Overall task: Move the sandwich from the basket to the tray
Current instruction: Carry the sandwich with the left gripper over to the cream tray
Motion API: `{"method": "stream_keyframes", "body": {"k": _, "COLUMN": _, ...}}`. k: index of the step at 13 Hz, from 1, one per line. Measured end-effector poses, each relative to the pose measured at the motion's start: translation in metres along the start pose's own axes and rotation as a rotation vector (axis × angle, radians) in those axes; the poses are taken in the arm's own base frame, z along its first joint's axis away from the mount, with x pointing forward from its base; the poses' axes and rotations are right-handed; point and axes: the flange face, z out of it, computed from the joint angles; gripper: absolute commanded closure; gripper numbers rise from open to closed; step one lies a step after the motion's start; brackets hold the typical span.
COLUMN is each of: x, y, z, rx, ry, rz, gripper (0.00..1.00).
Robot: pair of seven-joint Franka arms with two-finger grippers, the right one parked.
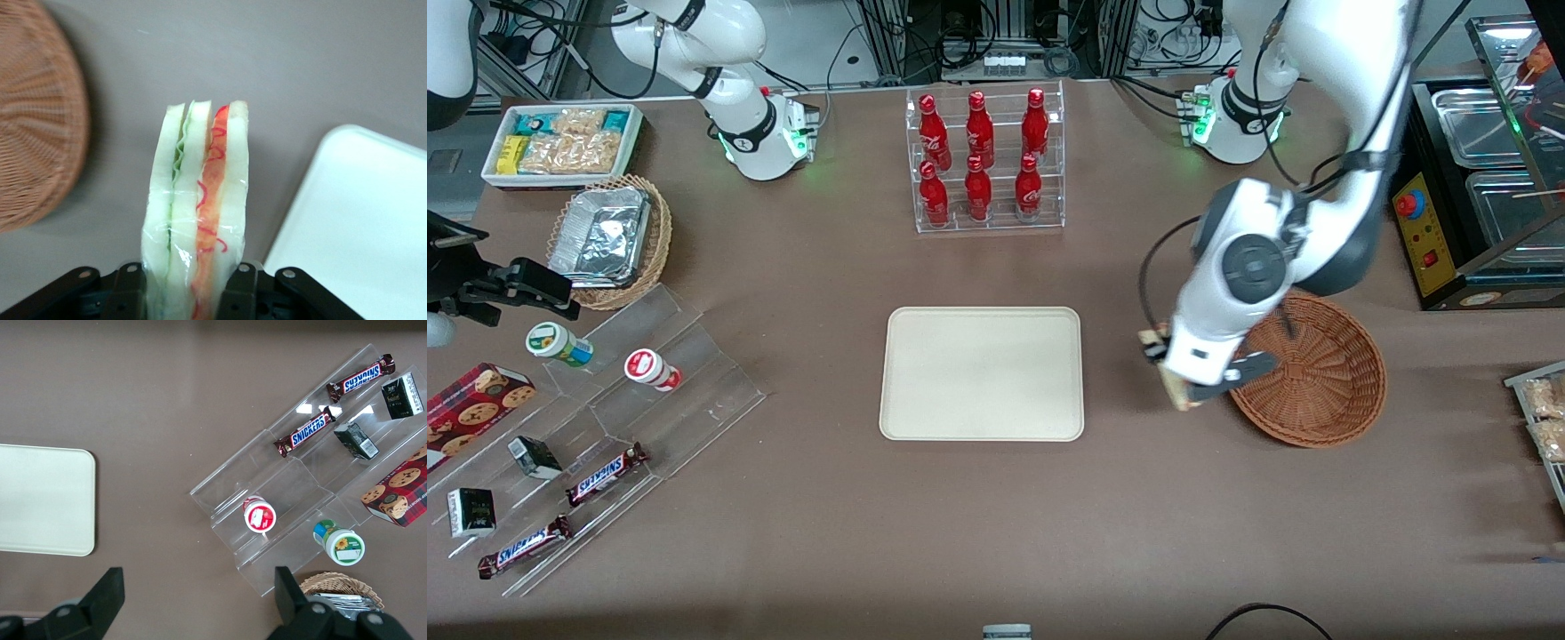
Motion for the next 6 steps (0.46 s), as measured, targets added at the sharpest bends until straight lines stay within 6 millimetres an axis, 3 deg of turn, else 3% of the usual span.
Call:
{"method": "stream_keyframes", "body": {"k": 1, "x": -0.006, "y": 0.018, "z": 0.011, "rx": -0.001, "ry": -0.015, "rz": 0.038, "gripper": 0.72}}
{"method": "stream_keyframes", "body": {"k": 4, "x": -0.020, "y": 0.054, "z": 0.045, "rx": 0.011, "ry": -0.052, "rz": 0.130, "gripper": 0.71}}
{"method": "stream_keyframes", "body": {"k": 6, "x": -0.028, "y": 0.078, "z": 0.057, "rx": 0.004, "ry": -0.059, "rz": 0.232, "gripper": 0.71}}
